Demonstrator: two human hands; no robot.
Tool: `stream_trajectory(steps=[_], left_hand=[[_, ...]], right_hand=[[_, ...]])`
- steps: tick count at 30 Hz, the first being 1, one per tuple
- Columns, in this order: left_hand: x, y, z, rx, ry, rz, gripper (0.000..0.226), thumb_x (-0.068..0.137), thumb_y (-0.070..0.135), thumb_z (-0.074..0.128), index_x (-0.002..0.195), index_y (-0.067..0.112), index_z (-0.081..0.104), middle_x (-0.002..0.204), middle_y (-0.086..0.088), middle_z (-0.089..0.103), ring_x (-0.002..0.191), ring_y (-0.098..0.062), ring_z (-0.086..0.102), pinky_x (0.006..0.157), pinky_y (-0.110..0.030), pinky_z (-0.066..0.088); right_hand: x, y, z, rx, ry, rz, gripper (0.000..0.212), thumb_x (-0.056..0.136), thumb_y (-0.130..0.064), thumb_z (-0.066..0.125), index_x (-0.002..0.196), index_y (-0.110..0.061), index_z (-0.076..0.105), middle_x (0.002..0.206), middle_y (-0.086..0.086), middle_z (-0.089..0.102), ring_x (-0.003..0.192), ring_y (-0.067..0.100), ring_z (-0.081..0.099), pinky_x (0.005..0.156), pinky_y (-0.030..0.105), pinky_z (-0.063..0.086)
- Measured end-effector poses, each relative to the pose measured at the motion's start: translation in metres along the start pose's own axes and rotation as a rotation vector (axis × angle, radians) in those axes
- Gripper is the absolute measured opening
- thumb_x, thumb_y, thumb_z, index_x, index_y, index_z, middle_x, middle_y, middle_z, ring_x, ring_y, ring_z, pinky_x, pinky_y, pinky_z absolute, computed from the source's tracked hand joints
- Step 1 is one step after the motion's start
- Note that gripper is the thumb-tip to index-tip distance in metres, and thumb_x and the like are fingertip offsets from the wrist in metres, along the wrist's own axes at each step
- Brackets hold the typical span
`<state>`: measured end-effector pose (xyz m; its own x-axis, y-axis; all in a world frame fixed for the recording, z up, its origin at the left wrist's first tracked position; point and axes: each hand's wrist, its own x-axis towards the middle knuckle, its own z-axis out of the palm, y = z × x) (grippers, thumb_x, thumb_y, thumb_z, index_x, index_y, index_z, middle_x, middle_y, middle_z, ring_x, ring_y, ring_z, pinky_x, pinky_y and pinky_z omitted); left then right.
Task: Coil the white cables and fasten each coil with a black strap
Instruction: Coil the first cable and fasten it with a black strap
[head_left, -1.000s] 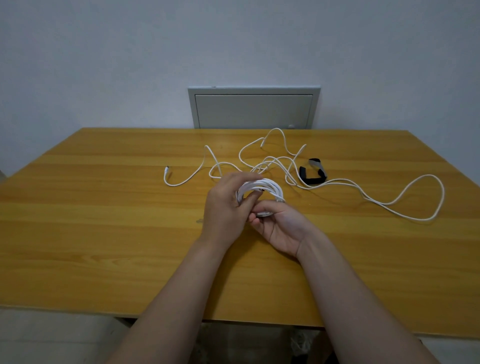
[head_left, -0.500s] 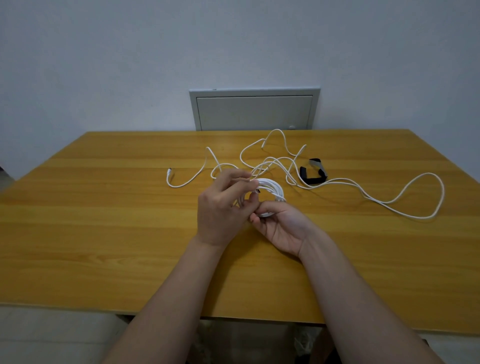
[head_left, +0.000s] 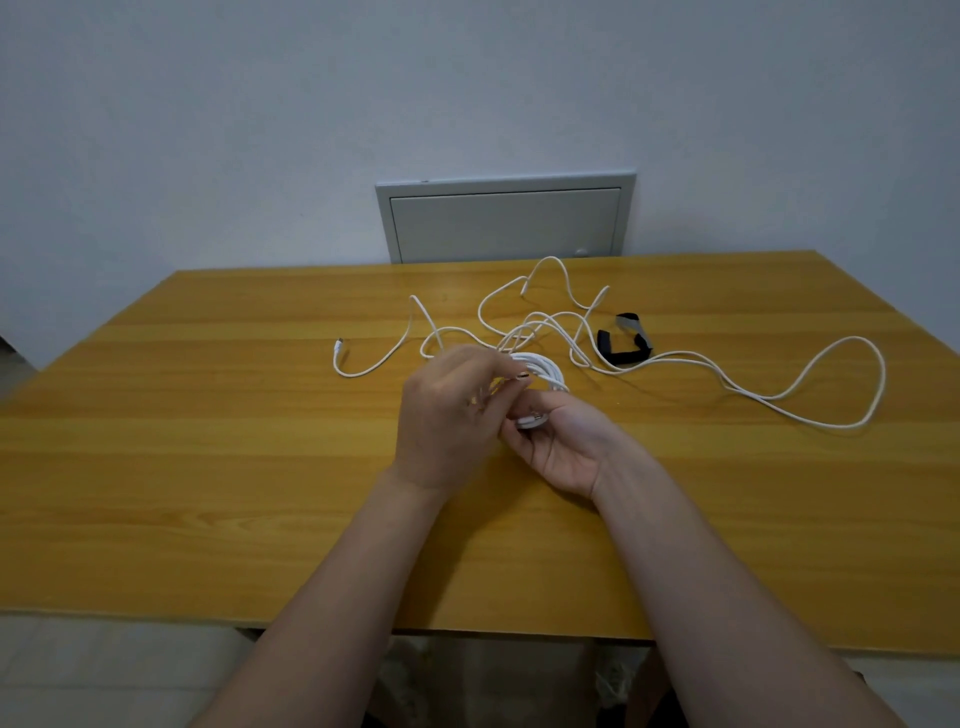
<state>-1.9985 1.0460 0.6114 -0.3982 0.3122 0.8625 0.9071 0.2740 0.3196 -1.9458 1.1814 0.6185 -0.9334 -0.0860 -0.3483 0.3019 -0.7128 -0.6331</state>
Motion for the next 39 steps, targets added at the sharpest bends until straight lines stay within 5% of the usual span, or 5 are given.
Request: stream_trajectory(steps=[9, 22, 30, 36, 39], left_hand=[[0.035, -0.001, -0.026, -0.110, -0.199, -0.172, 0.014, 0.083, 0.020, 0.085, 0.084, 0.012, 0.073, 0.082, 0.002, 0.076, 0.075, -0.015, 0.072, 0.066, -0.041, 0.060], [0.047, 0.008, -0.031, -0.234, -0.092, -0.312, 0.014, 0.079, 0.012, 0.088, 0.086, 0.010, 0.076, 0.078, -0.002, 0.076, 0.070, -0.017, 0.073, 0.066, -0.036, 0.061], [0.043, 0.010, -0.030, -0.338, 0.027, -0.422, 0.015, 0.081, 0.008, 0.085, 0.092, 0.002, 0.077, 0.076, -0.005, 0.076, 0.068, -0.021, 0.074, 0.067, -0.032, 0.061], [0.036, -0.011, -0.024, -0.220, -0.099, -0.554, 0.005, 0.091, 0.016, 0.077, 0.095, 0.014, 0.079, 0.078, 0.000, 0.075, 0.071, -0.016, 0.074, 0.069, -0.040, 0.063], [0.028, -0.018, -0.021, -0.251, -0.118, -0.671, 0.012, 0.096, 0.014, 0.071, 0.105, 0.011, 0.077, 0.087, -0.005, 0.075, 0.066, -0.017, 0.075, 0.061, -0.034, 0.062]], right_hand=[[0.000, -0.001, 0.008, -0.068, 0.068, 0.072, 0.014, 0.097, 0.011, 0.047, 0.099, 0.009, 0.061, 0.091, 0.023, 0.062, 0.055, 0.018, 0.069, 0.047, 0.018, 0.056], [-0.011, -0.004, 0.012, -0.194, 0.068, 0.122, 0.011, 0.098, 0.008, 0.052, 0.094, 0.004, 0.061, 0.075, 0.014, 0.057, 0.042, 0.010, 0.060, 0.044, 0.015, 0.053], [-0.012, -0.009, 0.011, -0.445, 0.081, 0.173, 0.012, 0.095, 0.003, 0.059, 0.091, -0.006, 0.066, 0.055, 0.003, 0.054, 0.035, 0.003, 0.045, 0.033, 0.009, 0.037], [-0.009, 0.002, -0.001, -0.762, 0.050, -0.027, 0.017, 0.086, 0.003, 0.067, 0.075, -0.010, 0.064, 0.067, 0.006, 0.063, 0.051, 0.010, 0.053, 0.041, 0.017, 0.038], [-0.011, 0.004, -0.004, -0.910, 0.079, -0.221, 0.014, 0.084, 0.003, 0.068, 0.086, -0.009, 0.061, 0.071, 0.012, 0.069, 0.055, 0.015, 0.061, 0.048, 0.024, 0.047]])
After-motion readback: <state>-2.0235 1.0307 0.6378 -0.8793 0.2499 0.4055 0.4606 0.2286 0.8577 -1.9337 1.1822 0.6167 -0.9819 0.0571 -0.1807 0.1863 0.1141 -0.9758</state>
